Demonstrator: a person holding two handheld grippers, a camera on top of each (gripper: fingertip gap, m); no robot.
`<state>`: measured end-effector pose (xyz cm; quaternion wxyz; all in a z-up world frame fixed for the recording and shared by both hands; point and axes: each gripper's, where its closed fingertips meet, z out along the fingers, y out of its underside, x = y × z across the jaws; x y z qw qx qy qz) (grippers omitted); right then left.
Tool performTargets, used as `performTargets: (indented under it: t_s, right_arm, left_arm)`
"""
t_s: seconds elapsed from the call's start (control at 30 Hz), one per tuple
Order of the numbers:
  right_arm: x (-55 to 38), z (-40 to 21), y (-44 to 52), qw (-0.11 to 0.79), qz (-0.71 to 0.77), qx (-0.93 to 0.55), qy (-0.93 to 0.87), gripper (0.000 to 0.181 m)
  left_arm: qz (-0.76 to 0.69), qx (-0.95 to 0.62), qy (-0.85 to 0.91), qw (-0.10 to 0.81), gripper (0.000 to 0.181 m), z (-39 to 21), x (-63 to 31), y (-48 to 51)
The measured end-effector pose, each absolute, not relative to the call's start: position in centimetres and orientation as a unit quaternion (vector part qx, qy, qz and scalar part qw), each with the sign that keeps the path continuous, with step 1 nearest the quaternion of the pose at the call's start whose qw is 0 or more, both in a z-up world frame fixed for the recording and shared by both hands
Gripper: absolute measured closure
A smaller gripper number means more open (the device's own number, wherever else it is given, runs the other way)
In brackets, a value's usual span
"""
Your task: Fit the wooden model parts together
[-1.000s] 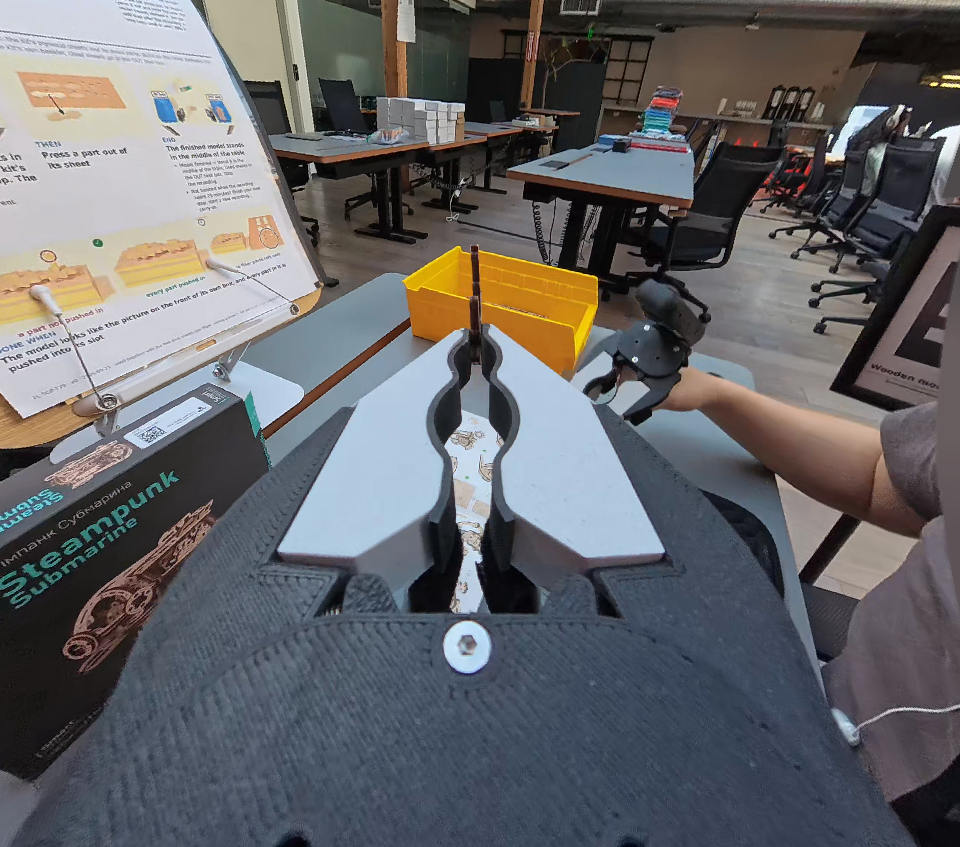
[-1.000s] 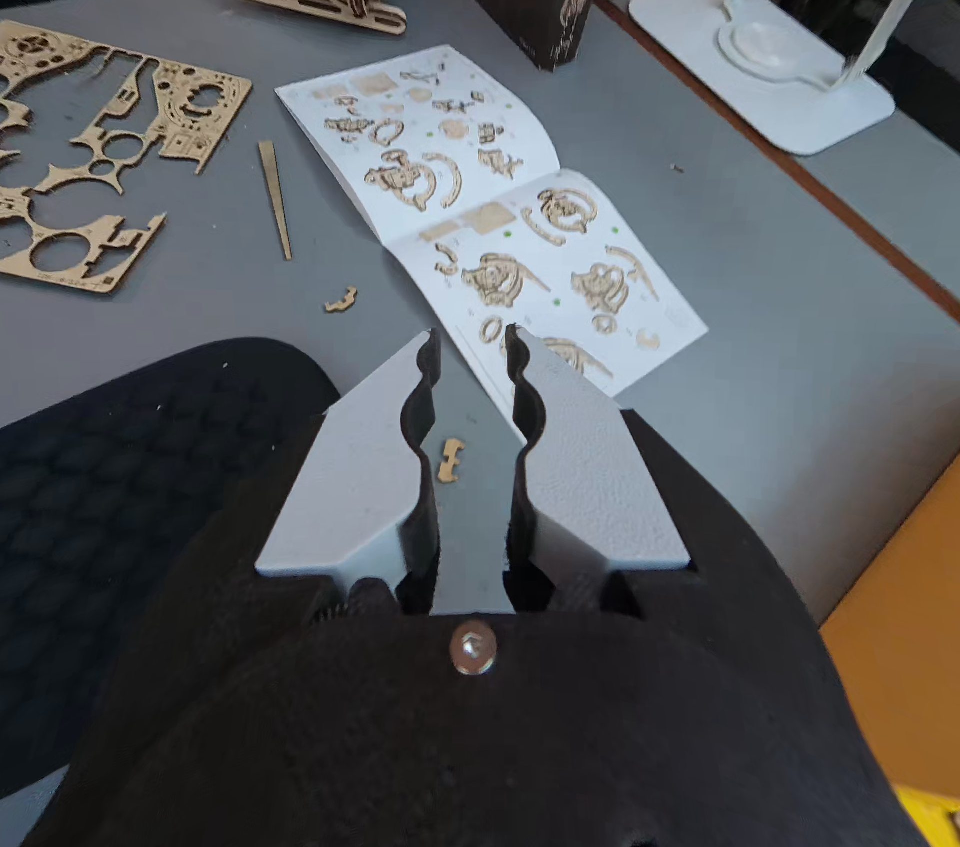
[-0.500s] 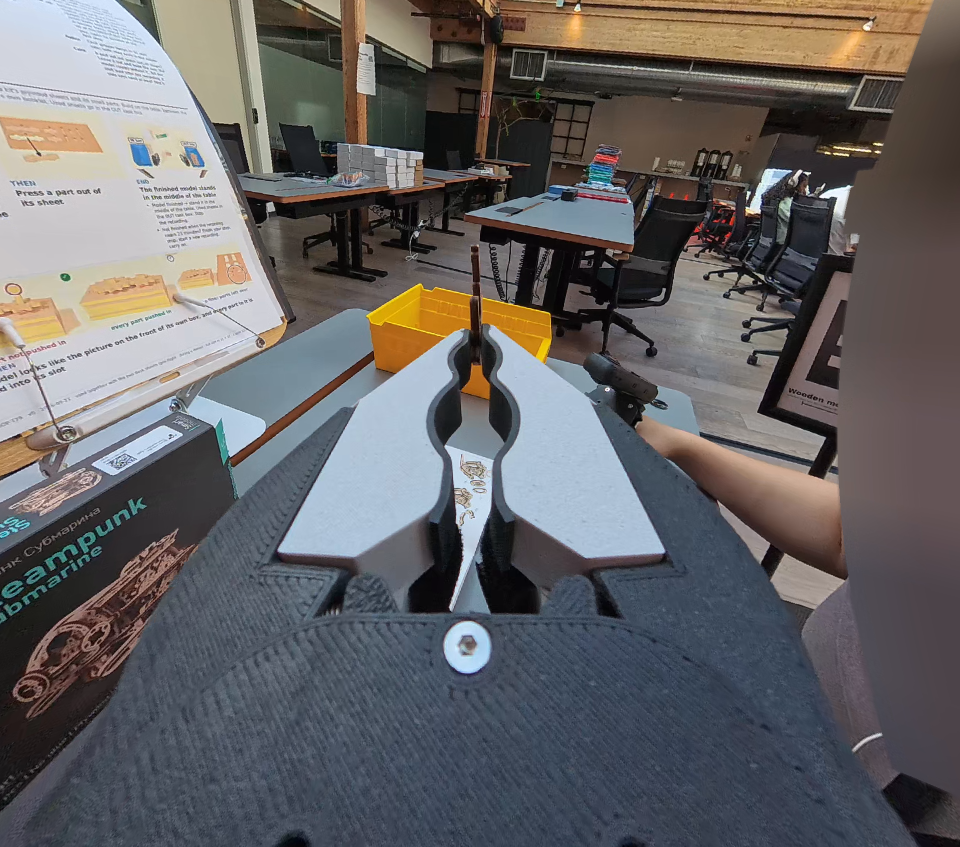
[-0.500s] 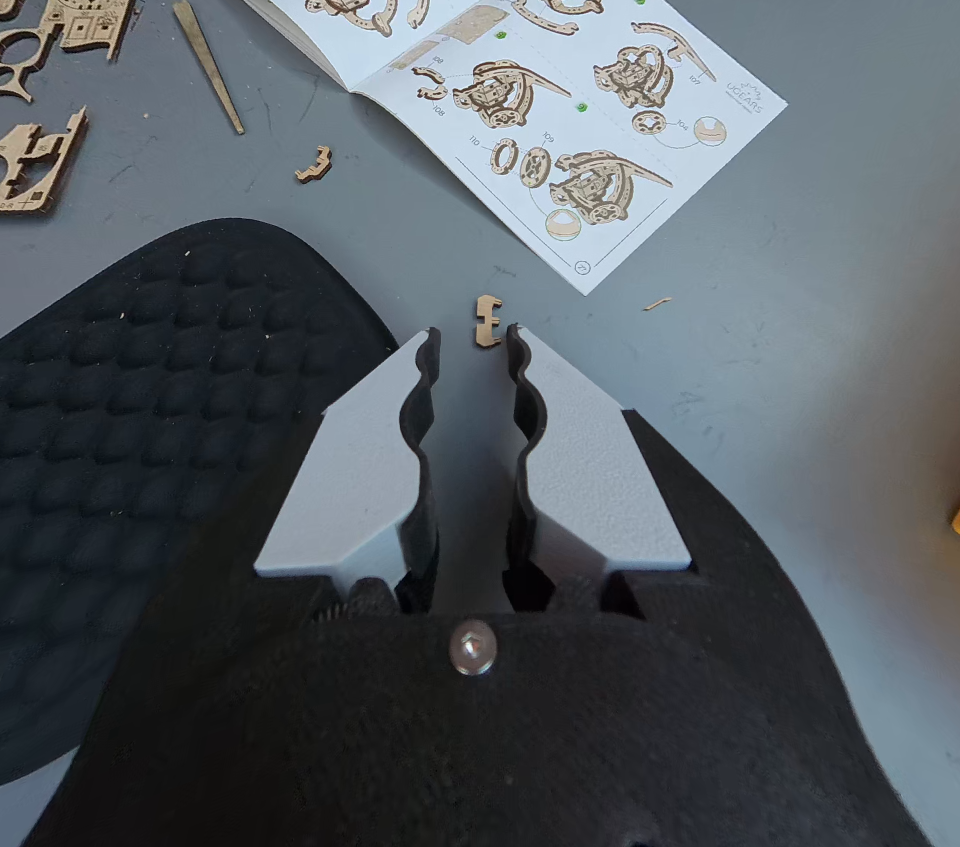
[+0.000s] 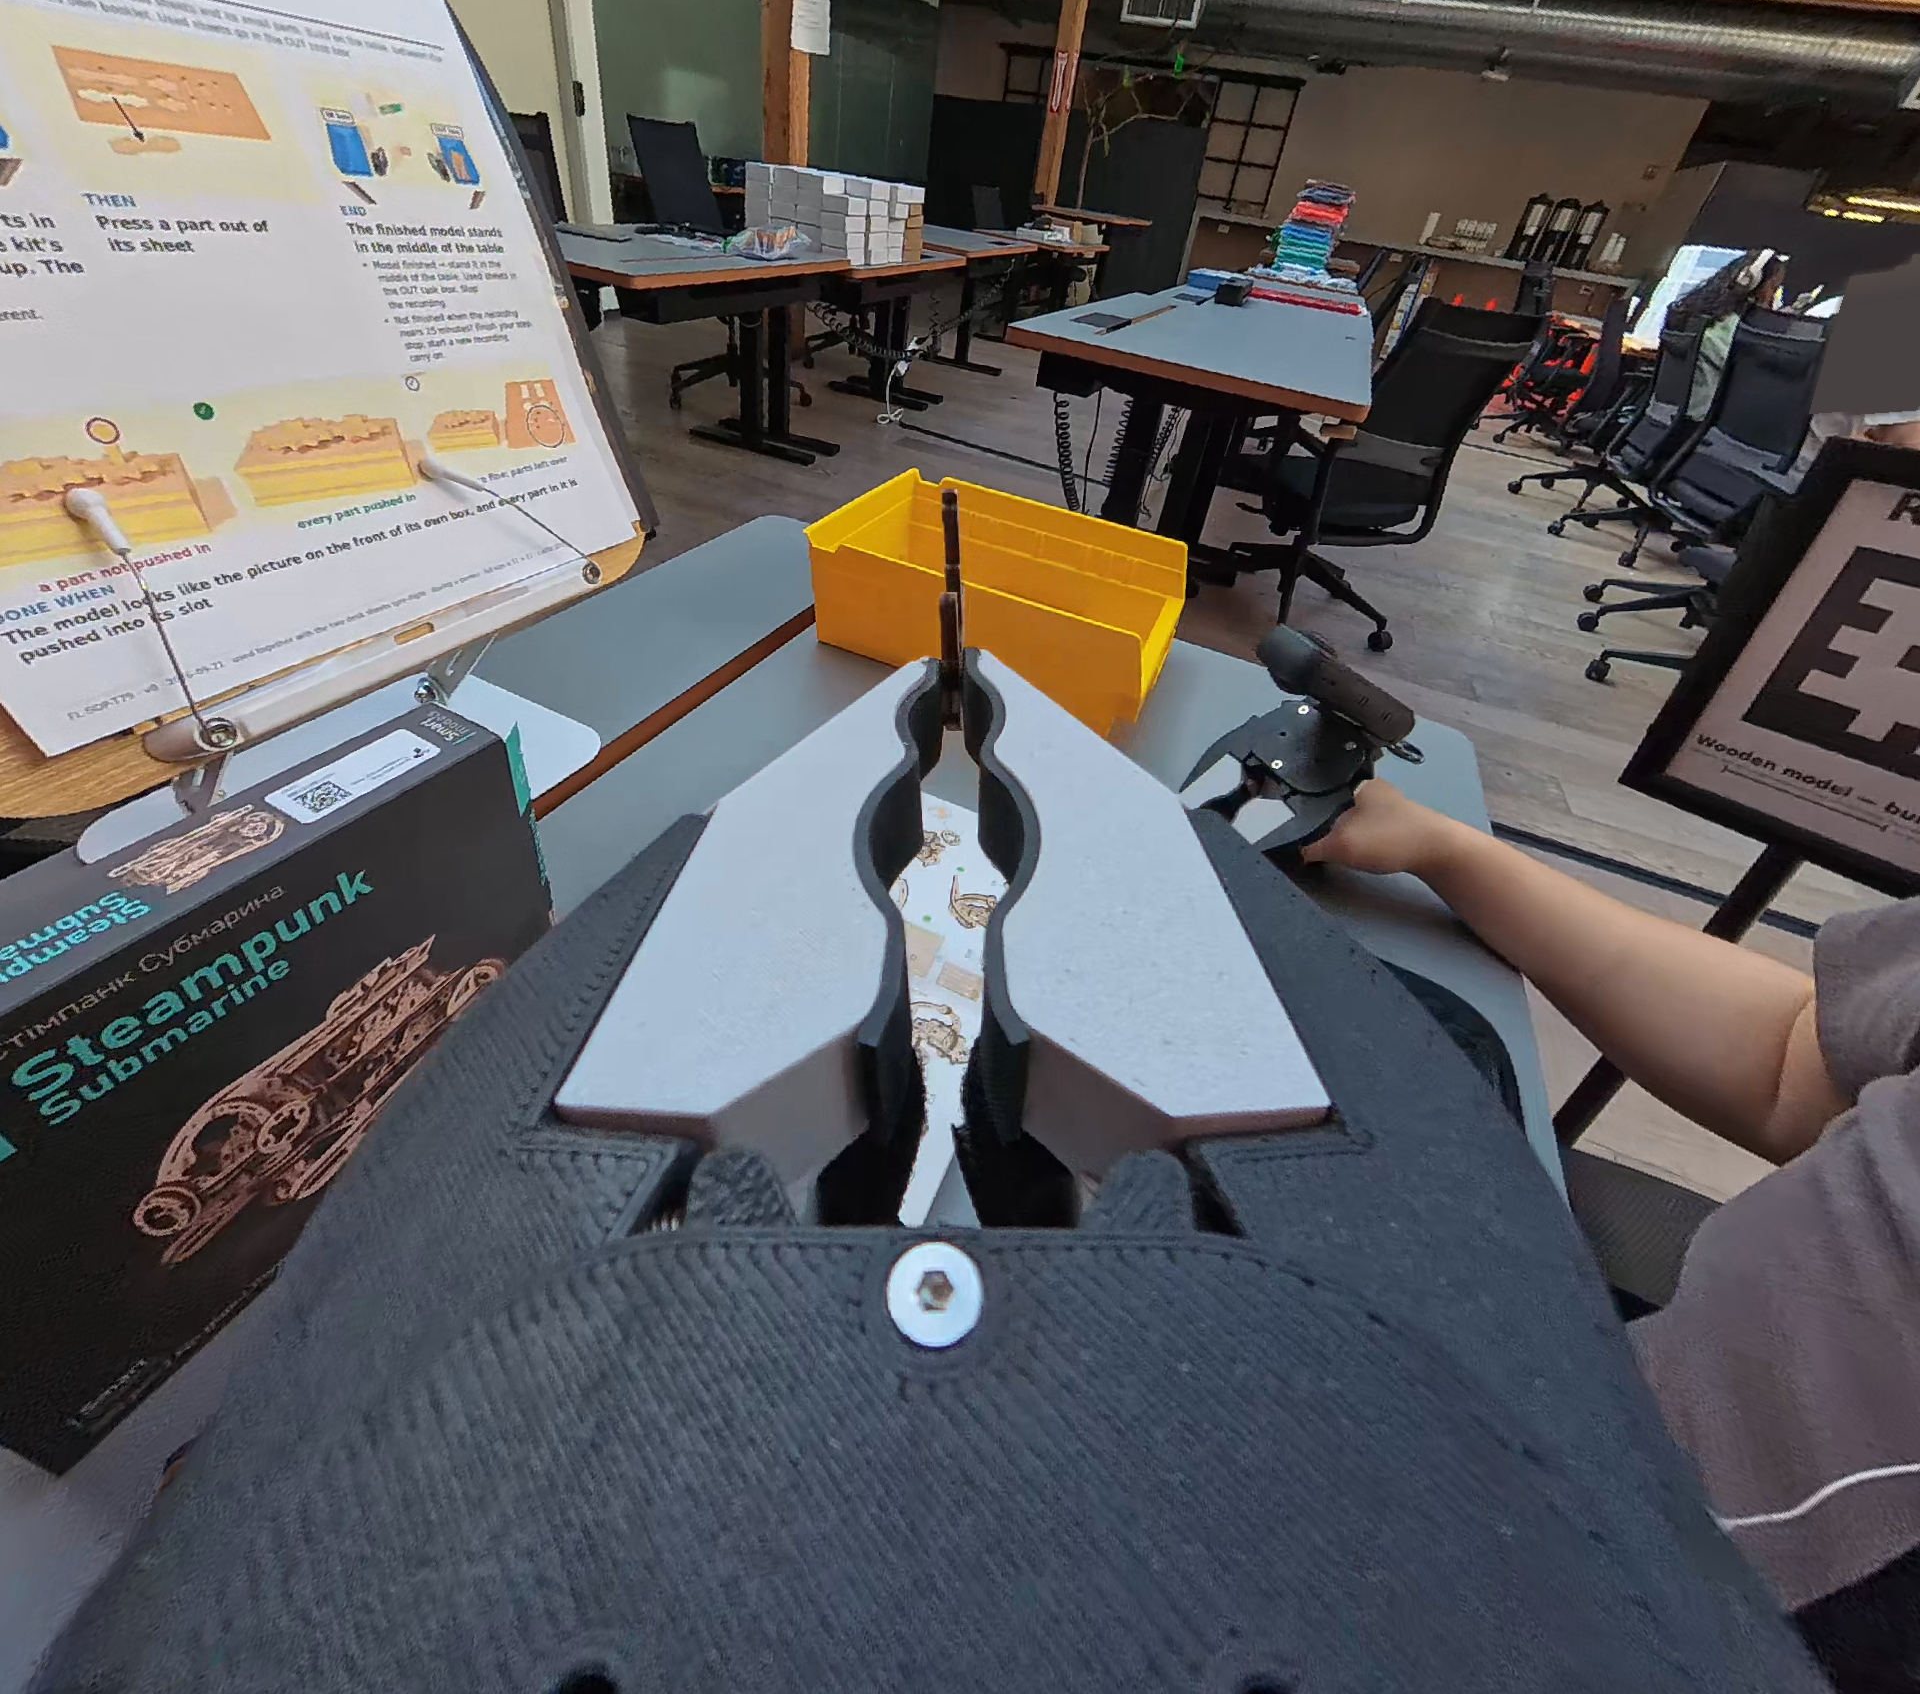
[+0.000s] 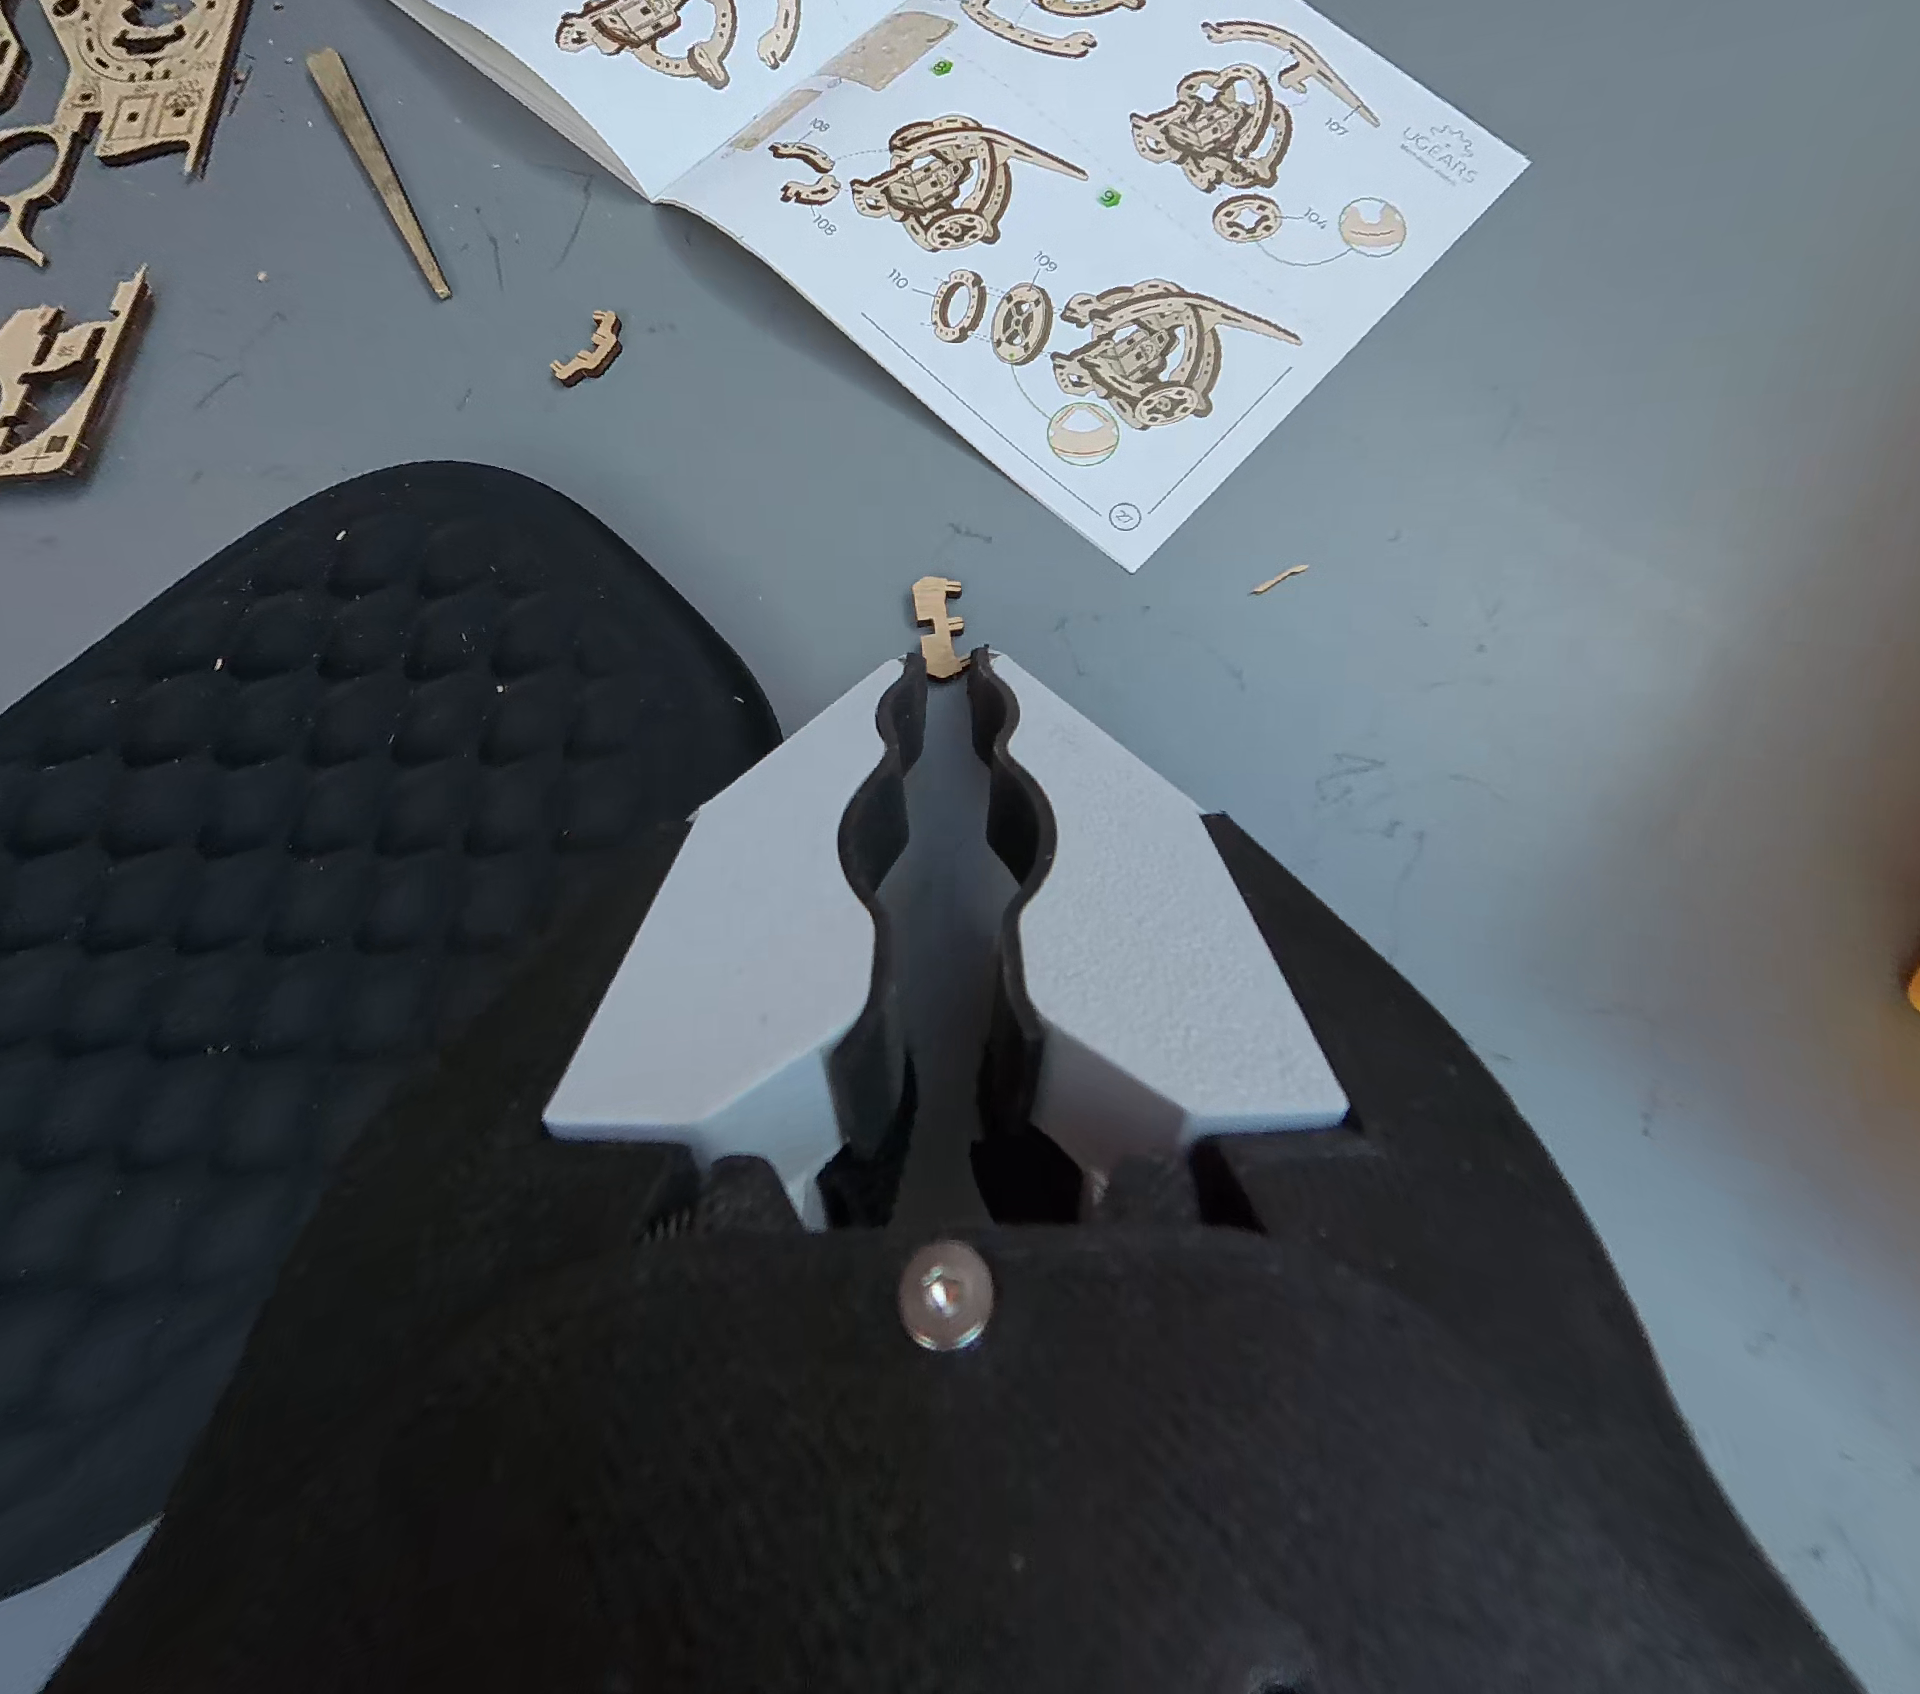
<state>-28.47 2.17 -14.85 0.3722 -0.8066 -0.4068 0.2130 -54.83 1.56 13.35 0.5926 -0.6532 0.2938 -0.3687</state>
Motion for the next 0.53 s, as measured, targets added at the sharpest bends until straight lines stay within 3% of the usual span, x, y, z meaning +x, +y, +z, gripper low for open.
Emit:
performTargets:
  t_s: [0.3,0.53]
  right_arm:
    - [-28.5,-12.4,2.8,0.468,0.149,-0.764,-0.419,0.174]
    - [-34.1,-6.2,0.4,0.557,0.199,-0.701,-0.399,0.174]
  left_arm:
    - [-0.263,-0.702,0.309,0.585,0.181,5.4,-53.7,3.2]
    - [-0.257,-0.762,0.249,0.539,0.181,-4.2,-51.6,1.8]
